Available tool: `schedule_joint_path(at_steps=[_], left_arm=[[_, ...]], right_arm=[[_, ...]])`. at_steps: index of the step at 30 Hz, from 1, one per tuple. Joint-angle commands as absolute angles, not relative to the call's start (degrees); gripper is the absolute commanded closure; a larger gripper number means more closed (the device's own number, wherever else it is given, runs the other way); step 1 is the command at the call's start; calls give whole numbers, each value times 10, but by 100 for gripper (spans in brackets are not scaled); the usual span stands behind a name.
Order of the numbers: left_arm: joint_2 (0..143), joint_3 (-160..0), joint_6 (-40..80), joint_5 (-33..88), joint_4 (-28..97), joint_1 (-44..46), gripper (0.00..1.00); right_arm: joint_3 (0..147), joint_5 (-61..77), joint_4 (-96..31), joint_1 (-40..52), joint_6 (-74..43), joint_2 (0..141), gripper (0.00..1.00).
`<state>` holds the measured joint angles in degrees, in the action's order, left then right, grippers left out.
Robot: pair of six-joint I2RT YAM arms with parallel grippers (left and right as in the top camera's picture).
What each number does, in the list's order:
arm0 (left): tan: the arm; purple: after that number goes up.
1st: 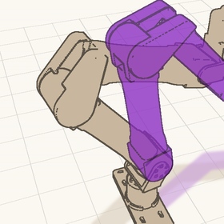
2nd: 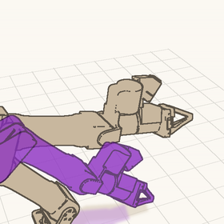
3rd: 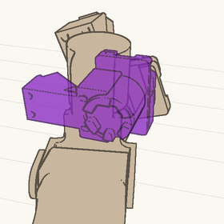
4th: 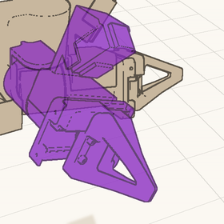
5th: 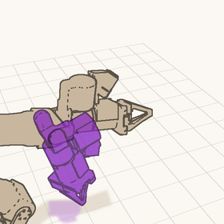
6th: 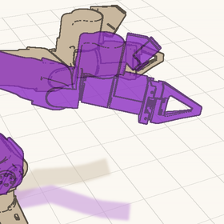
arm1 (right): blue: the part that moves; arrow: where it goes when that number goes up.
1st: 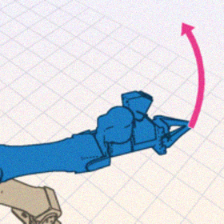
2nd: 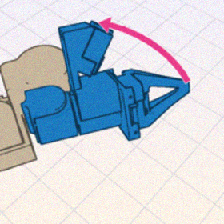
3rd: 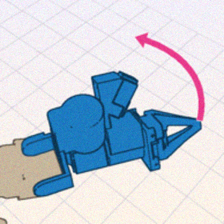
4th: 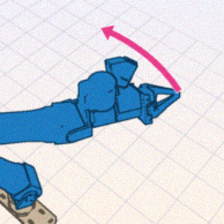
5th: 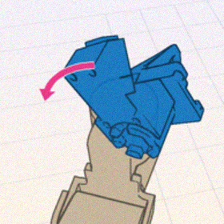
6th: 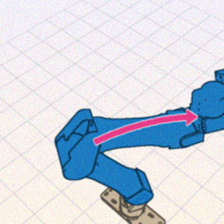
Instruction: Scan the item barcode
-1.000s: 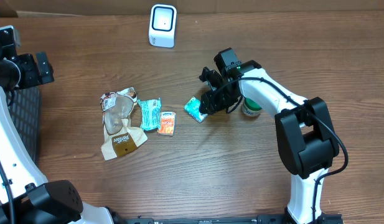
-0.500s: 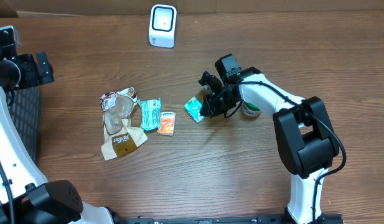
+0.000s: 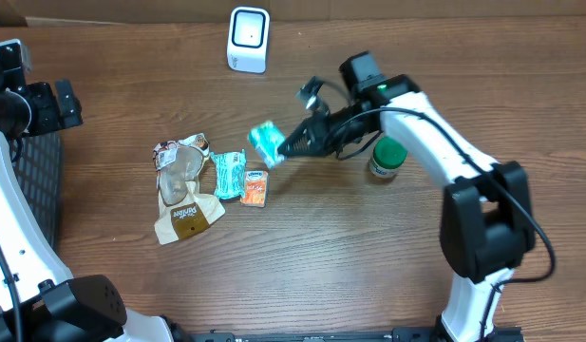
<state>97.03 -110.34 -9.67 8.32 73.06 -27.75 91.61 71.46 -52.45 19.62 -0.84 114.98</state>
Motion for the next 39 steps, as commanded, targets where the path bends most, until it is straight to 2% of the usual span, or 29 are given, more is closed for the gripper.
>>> schedule_joint_path(at_steps=[1,6,17,22,26,33,36,39], left_arm=[[972,-1108,-112,84,731,-277,0],[972,-1108,-112,84,731,-277,0],[972,-1108,-112,84,731,-277,0],[972,-1108,-112,84,730,-277,0],[972,-1108,-112,84,731,-277,0],[972,-1108,-112,84,731,-277,0],[972,-1108,-112,84,731,-277,0],[972,-1108,-112,84,730,-276,0]], right_arm=[[936,899,-510,155,-97,1107,96],[937,899,-507,131,-133,1098,96],[937,868,-492,127,-105,1098,96],[944,617,-529,163,-136,1096,96],[995,474,-580,188,-145,1097,96],[1271,130,-712,253,-153,1147,96],[1323,-30,-673,282,-145,1181,96],[1322,-191,-581,317,-72,1216,96]])
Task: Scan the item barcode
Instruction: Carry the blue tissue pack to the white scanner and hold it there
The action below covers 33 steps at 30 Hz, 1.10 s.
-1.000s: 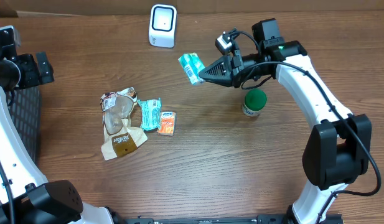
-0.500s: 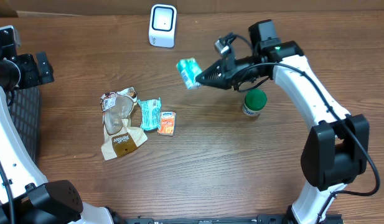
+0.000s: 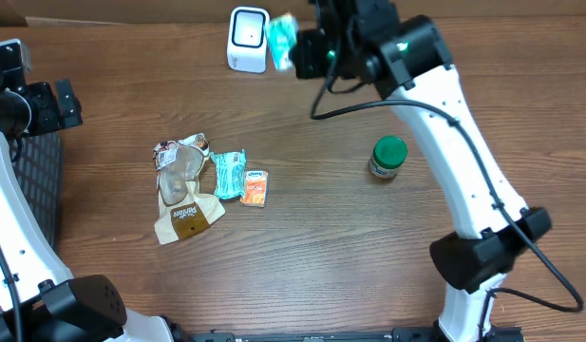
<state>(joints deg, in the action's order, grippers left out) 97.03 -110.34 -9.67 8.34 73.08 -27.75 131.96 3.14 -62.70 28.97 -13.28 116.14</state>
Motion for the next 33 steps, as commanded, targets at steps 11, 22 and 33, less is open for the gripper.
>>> schedule_joint_path(at_steps=[11,22,33], left_arm=[[972,-1108,-112,84,731,-276,0],[972,-1108,-112,84,731,-276,0],[972,-1108,-112,84,731,-276,0]], right_arm=[[1320,-300,-184,351,251,1377,96],[1320,-282,-47,352,437,1498,96],[1320,-256,-46,341,438,1501,96]])
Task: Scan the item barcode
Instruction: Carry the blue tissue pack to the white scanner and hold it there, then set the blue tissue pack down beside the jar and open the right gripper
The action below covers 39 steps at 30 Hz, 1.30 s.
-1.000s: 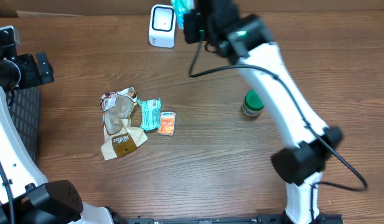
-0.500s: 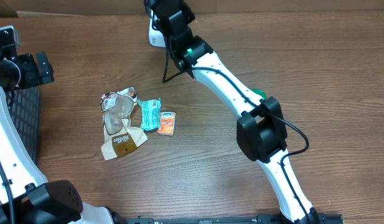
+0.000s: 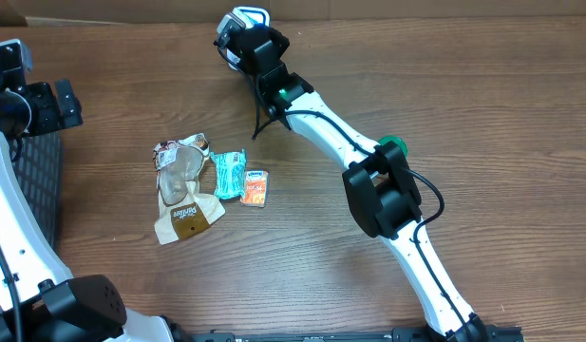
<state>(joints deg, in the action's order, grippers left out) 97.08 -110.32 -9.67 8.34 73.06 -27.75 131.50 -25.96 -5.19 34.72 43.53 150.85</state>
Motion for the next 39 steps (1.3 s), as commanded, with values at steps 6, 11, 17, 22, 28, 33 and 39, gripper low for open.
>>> schedule_joint_path(at_steps=[6,11,17,22,28,33,39], left_arm=[[972,-1108,-112,84,731,-276,0],[972,-1108,-112,84,731,-276,0],[972,-1108,-112,84,731,-276,0],[972,-1108,-112,84,731,-276,0],[972,-1108,-112,84,731,-276,0],[972,-1108,-112,84,731,-276,0],[972,-1108,-112,84,731,-276,0]], right_arm=[[1320,-260,-57,342,428,1492,96],[1320,-258,-131,341,361,1427,96],[1320,-226,-329,345,169,1292,96],[1320,-49,-561,333,-15,1175,96],[1312,32,-823,291,-110,1149,96],[1164,31,-838,274,-109,1155,96],[967,22,-717,236,-119,1155,96]])
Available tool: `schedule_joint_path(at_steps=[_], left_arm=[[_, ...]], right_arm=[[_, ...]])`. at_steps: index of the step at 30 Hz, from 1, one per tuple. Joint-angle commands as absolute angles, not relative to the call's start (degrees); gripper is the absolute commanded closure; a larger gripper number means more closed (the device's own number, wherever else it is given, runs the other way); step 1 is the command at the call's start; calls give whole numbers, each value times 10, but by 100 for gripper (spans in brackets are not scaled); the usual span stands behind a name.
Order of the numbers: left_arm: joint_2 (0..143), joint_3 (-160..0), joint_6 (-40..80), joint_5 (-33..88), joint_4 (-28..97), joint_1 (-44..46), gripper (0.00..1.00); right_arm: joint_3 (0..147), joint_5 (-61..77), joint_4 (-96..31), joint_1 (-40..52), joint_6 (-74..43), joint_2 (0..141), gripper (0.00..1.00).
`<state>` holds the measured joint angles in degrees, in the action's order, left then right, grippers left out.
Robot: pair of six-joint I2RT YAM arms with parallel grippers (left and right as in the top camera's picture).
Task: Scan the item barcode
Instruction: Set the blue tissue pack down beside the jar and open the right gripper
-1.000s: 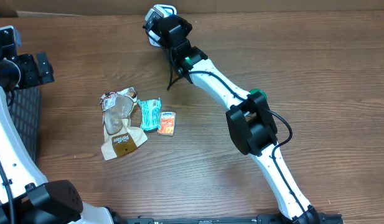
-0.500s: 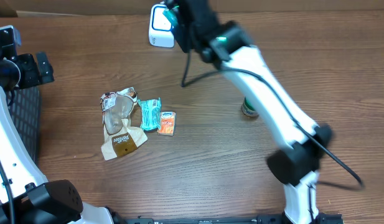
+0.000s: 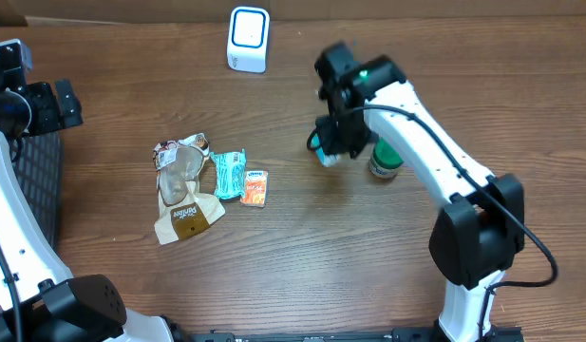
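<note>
The white barcode scanner [image 3: 248, 38] stands at the table's far edge. My right gripper [image 3: 326, 152] is down near the tabletop, right of centre, beside a green-lidded jar [image 3: 387, 160]. It is shut on the teal packet [image 3: 314, 143], which shows only as a sliver of teal and white under the wrist. My left gripper [image 3: 53, 104] is at the far left edge, away from everything, and its jaws cannot be made out.
Left of centre lies a pile of items: a crumpled tan and white wrapper [image 3: 183, 190], a second teal packet [image 3: 228, 174] and a small orange packet [image 3: 255, 188]. A dark mesh basket [image 3: 31, 180] sits at the left edge.
My right arm was stretched to the far edge with its gripper right at the scanner. Now the gripper is low beside the green-lidded jar, still holding the teal packet.
First my right gripper held the teal packet just above the table, right of the pile. Then it held the packet up beside the scanner, then right against the scanner. Now it is down by the jar with the packet. The left arm stayed put.
</note>
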<state>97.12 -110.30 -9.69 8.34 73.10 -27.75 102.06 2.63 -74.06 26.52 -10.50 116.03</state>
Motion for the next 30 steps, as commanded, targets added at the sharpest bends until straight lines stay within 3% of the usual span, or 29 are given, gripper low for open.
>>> schedule_joint_path(at_steps=[1,5,6,8,10,14,21,26,30], left_arm=[[972,-1108,-112,84,731,-276,0],[972,-1108,-112,84,731,-276,0],[972,-1108,-112,84,731,-276,0],[972,-1108,-112,84,731,-276,0],[972,-1108,-112,84,731,-276,0],[972,-1108,-112,84,731,-276,0],[972,-1108,-112,84,731,-276,0],[972,-1108,-112,84,731,-276,0],[972,-1108,-112,84,731,-276,0]], right_arm=[[952,22,-709,227,-123,1155,96],[912,23,-692,182,-122,1155,96],[911,29,-692,172,-123,1155,92],[911,43,-687,165,-122,1155,73],[911,56,-676,163,-122,1155,25],[916,84,-660,163,-120,1155,10],[924,188,-664,171,-118,1155,11],[918,247,-648,198,-125,1155,29],[893,252,-605,246,-201,1155,43]])
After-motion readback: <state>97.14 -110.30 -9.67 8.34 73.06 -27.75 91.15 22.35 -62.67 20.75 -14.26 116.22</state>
